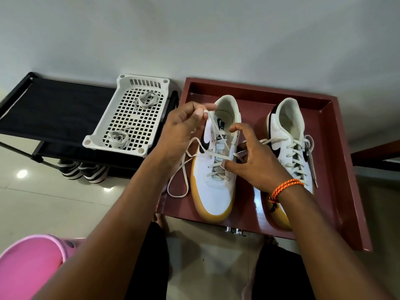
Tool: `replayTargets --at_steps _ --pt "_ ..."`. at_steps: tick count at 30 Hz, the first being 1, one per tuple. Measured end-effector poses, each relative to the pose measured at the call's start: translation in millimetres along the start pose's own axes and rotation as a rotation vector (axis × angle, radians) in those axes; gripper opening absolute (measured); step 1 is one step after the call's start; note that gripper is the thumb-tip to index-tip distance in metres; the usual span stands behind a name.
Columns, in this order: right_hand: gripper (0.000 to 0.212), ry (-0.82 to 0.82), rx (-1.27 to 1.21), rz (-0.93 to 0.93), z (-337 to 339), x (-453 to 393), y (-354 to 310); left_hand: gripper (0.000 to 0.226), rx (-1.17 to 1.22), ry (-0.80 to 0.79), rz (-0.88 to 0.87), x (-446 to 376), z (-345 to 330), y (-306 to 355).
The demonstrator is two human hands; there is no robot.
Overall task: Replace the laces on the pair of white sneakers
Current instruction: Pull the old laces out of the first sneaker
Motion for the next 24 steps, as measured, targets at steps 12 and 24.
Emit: replayTargets --at_steps 12,24 --pt "0.075 -0.015 0.010 -0.021 1.8 3.0 -3.8 0.018 0.266 0.051 0.141 -6.1 16.1 2.2" --pt "0.051 0.148 0.199 0.109 -3.1 6.1 -10.2 0.011 -0.672 0.084 -0.063 -12.9 24.9 -18.6"
Point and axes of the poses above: each hand's wrist, its own x-axis away from the middle knuckle, its own z-axis out of the back of the hand, y = z × x, the point moved 5 cm from there along -x, towards the middle knuckle, and after that the axes turned 11 degrees about y, right-handed, at the moved point
